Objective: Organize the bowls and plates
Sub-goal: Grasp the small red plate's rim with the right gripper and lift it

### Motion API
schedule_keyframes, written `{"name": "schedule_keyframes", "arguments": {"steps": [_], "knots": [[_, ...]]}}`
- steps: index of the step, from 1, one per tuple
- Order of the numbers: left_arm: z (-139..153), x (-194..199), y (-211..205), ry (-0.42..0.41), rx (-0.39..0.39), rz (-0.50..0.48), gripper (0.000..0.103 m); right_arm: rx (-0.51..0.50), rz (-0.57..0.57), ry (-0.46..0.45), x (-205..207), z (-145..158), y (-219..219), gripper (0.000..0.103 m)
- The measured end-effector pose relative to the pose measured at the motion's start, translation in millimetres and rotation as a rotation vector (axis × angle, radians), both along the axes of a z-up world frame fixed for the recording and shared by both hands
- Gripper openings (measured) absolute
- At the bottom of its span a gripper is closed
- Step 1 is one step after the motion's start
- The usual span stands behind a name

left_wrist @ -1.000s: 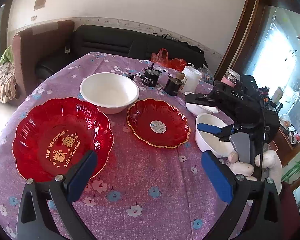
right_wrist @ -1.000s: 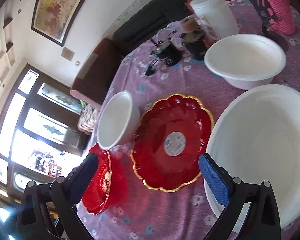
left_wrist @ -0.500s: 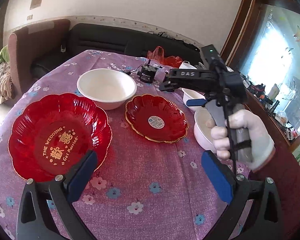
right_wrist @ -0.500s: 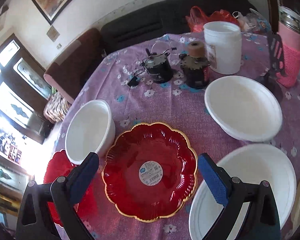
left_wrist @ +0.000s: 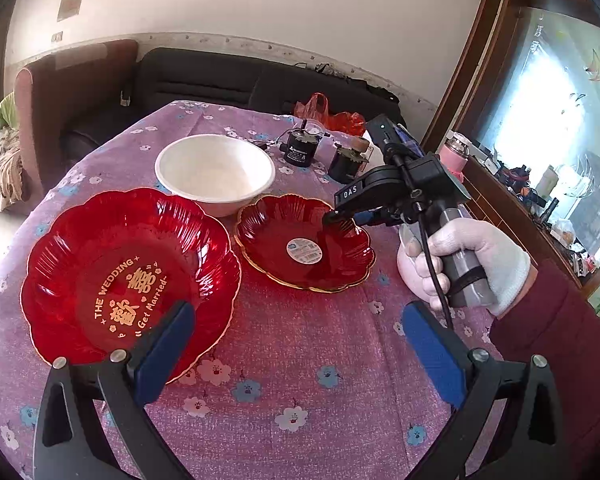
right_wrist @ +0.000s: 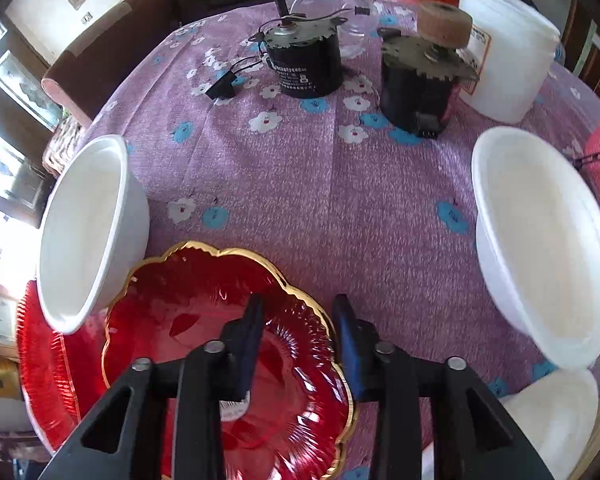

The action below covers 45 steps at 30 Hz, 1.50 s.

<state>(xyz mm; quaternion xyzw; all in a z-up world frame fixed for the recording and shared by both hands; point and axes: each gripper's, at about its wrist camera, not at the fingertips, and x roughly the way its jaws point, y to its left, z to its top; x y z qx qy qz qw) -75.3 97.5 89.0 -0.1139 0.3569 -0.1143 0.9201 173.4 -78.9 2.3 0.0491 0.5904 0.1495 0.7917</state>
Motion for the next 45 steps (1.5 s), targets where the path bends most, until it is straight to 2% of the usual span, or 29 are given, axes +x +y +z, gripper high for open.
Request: {"name": "schedule_keyframes", "arguments": {"steps": [4,8,17,21,24,29,30,32,33,34,38,45], "knots": [[-2,-1,2,0.012,-0.013,0.008,0.103,-0.027,0.026,-0.002,-32,8,3,0.019],[0,-6,6,0.011,-0.013,0.021,0.103,-0.02,0.026,-0.022,-71,13,1,0.016],[0,-14,2,0.022,-0.016,0.005,0.103,0.147,-0.038,-0.02,-168,9,-46,0.013],[1,-11,-7,0.031,0.002,-0.015,0.103,0.173,-0.058,0.005,-208,3,-70,0.013],[-7,-2,-18,0.074,0.016,-0.051,0.103,0.171,-0.084,-0.01,-234,1,-89,0.014],[-27,12,-40,0.159,0.023,-0.116,0.102,0.158,-0.128,-0.066,-251,2,-105,0.015],[-30,14,-44,0.167,0.031,-0.119,0.099,0.17,-0.136,-0.076,-253,4,-107,0.018],[-35,17,-50,0.186,0.036,-0.138,0.09,0.193,-0.149,-0.101,-258,7,-111,0.03],[-37,18,-53,0.193,0.039,-0.148,0.087,0.203,-0.153,-0.114,-261,6,-114,0.04],[-40,20,-56,0.201,0.048,-0.152,0.085,0.21,-0.158,-0.129,-260,6,-114,0.046],[-52,28,-60,0.236,0.06,-0.151,0.073,0.224,-0.165,-0.143,-259,3,-111,0.046],[-68,39,-69,0.273,0.063,-0.167,0.062,0.212,-0.171,-0.151,-255,1,-105,0.046]]}}
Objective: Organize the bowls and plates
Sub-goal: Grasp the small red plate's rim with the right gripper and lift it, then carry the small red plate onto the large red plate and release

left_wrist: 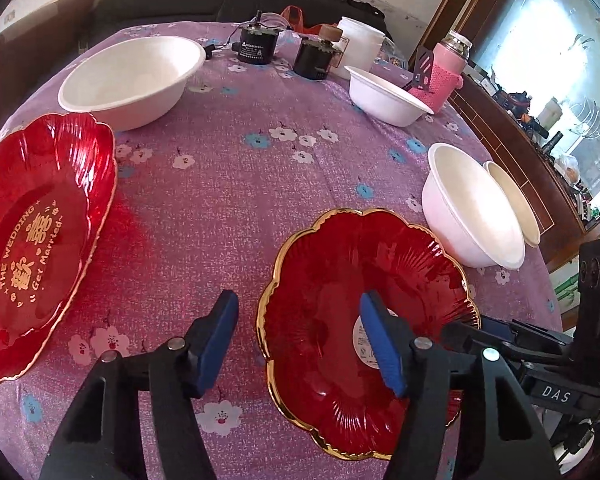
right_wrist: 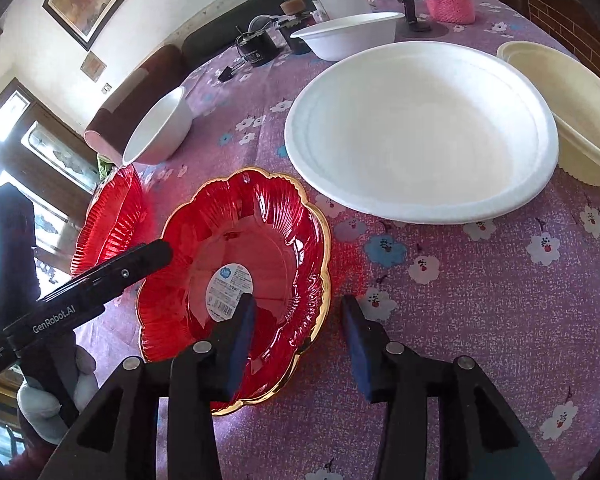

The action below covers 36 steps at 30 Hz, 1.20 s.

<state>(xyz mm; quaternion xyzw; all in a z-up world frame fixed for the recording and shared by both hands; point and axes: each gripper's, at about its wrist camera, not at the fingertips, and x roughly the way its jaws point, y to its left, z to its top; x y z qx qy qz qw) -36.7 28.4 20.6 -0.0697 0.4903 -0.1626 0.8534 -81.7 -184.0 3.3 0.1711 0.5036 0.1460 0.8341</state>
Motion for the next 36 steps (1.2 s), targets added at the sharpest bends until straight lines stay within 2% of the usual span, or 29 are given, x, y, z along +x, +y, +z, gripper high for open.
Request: {"name": "schedule_keyframes", "arguments": {"steps": [5,14,18,19,20,21,22,23,25,26,36], "knots": [[-9,4,-3,0.033,-0.017,-0.001,0.062,-0.01,-0.014,-0.013,4,-2,5,0.046],[-9,0,-13,0.013,-0.007,-0.013,0.062,-0.005,-0.024,-0.043,4,-4,14,0.047],[-9,-3,-13,0.009,-0.001,-0.006,0.061,-0.034,-0.033,-0.065,2,-4,19,0.048],[-9,-3,-12,0.007,0.005,0.004,0.059,-0.043,-0.036,-0.069,1,-4,20,0.046],[-9,-3,-11,0.002,0.021,0.02,0.05,-0.055,-0.039,-0.072,1,-4,20,0.044],[-9,-3,-8,-0.002,0.044,0.04,0.037,-0.073,-0.049,-0.074,0,-4,20,0.035],[-9,-3,-5,-0.002,0.06,0.06,0.031,-0.083,-0.058,-0.074,-1,-4,19,0.027],[-10,-2,-1,0.002,0.064,0.072,0.023,-0.08,-0.066,-0.073,-2,-4,18,0.026],[-9,-2,7,0.012,0.033,0.094,0.021,-0.064,-0.073,-0.071,-4,-4,14,0.016],[-8,-4,10,0.009,0.024,0.103,0.021,-0.054,-0.074,-0.073,-5,-5,13,0.014],[28,-25,46,-0.084,-0.05,0.187,0.021,-0.066,-0.042,-0.197,-17,34,36,0.014]]}}
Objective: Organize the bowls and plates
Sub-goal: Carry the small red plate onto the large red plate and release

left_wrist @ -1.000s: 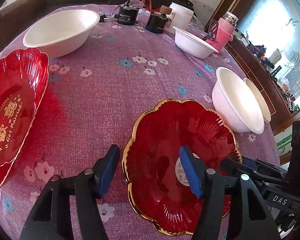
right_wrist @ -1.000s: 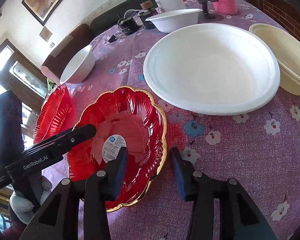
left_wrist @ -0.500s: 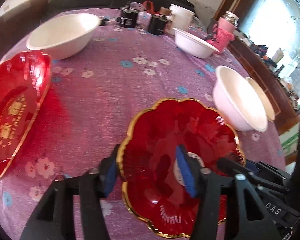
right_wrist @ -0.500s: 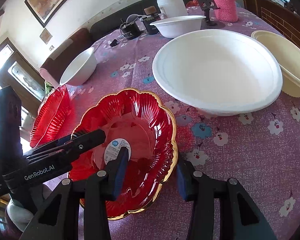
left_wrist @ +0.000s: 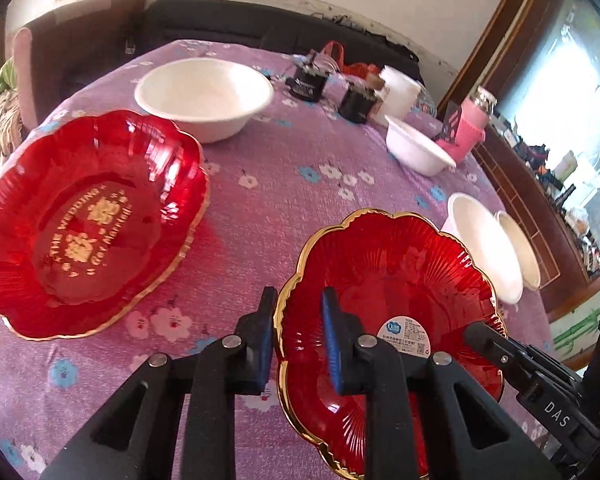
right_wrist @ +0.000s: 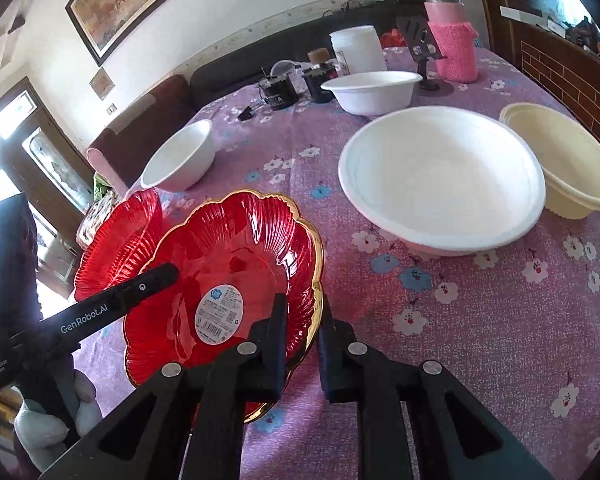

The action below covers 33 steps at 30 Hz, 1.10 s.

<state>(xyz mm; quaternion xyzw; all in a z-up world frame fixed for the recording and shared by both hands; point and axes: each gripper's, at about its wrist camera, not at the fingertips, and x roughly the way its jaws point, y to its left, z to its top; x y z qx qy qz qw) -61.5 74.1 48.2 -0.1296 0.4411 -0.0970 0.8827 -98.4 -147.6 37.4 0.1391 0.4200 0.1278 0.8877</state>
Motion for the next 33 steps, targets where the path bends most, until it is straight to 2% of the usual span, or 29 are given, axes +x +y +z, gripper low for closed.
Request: {"name": "schedule_keyframes", "arguments": {"steps": [9,16,20,24,29,33], "knots": [[47,-9,70,-0.113,-0.019,0.145,0.022,-0.019,0.106,-0.095,18,52,65,0.015],[52,5,138,-0.129,-0.003,0.293,0.024,-0.017,0.219,-0.113,52,71,140,0.015],[37,23,166,-0.094,0.01,0.345,0.025,-0.016,0.269,-0.077,78,62,180,0.015],[12,42,189,-0.029,0.005,0.376,0.025,-0.016,0.293,-0.02,103,39,207,0.015],[-11,55,200,0.04,0.024,0.394,0.025,-0.031,0.303,0.048,129,4,224,0.015],[-12,58,198,0.035,0.069,0.392,0.025,-0.047,0.304,0.077,140,-12,230,0.015]]}}
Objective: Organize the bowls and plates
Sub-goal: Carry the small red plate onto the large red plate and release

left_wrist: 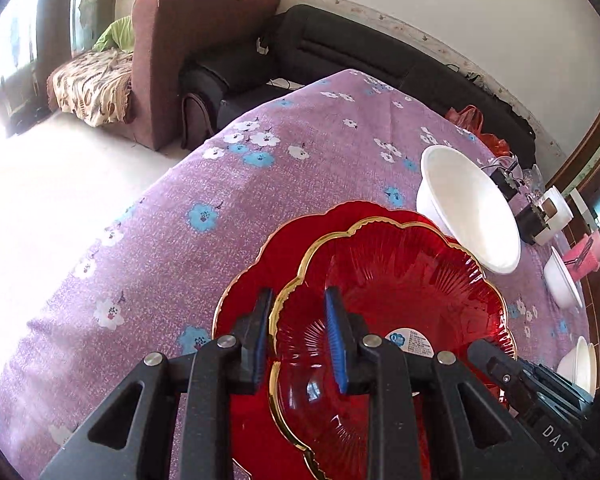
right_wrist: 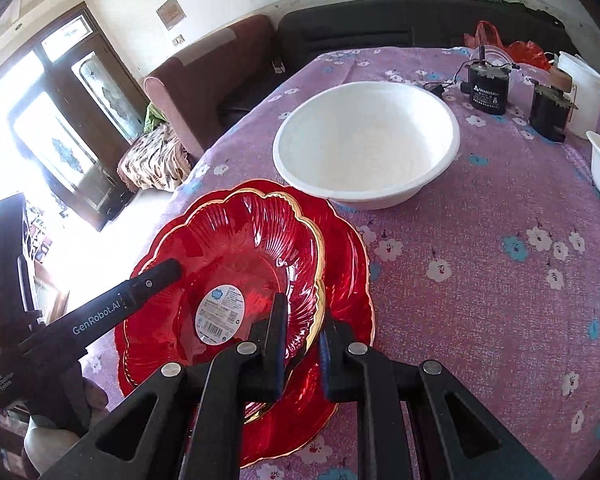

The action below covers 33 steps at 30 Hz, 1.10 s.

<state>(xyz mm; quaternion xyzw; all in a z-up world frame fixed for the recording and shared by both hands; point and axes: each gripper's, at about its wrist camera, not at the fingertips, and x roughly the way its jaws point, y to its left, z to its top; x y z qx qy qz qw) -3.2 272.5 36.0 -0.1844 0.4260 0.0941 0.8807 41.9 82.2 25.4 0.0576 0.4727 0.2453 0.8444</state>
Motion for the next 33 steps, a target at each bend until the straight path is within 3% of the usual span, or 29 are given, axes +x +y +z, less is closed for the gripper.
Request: {"name": "schedule_keyframes", "arguments": {"steps": [3,6,8,18,25,27,31,33], "knots": [[1,2,-3,0.004,0.007,0.003,0.029,-0.004,0.001,0.0,6,-4,1,0.015],[2,4,-8,-0.004,0.004,-0.015,0.045,-0.017,0.004,-0.007,9,-6,1,0.016],[4,3,-9,-0.009,-0.001,-0.017,0.049,-0.021,0.008,-0.011,9,-7,2,0.017],[9,4,-4,-0.009,-0.015,-0.027,0.054,-0.076,0.004,-0.04,9,-6,14,0.019],[14,-5,16,-0.007,-0.18,-0.032,0.055,-0.131,0.006,-0.058,11,-7,21,0.023],[16,-8,22,-0.018,-0.213,-0.029,0.065,-0.141,0.007,-0.06,12,-7,22,0.023],[20,-12,39,-0.065,-0.34,-0.025,0.07,-0.191,0.005,-0.09,7,-7,27,0.025],[27,-17,41,-0.089,-0.313,-0.011,0.07,-0.207,0.009,-0.093,8,-9,30,0.025]]}}
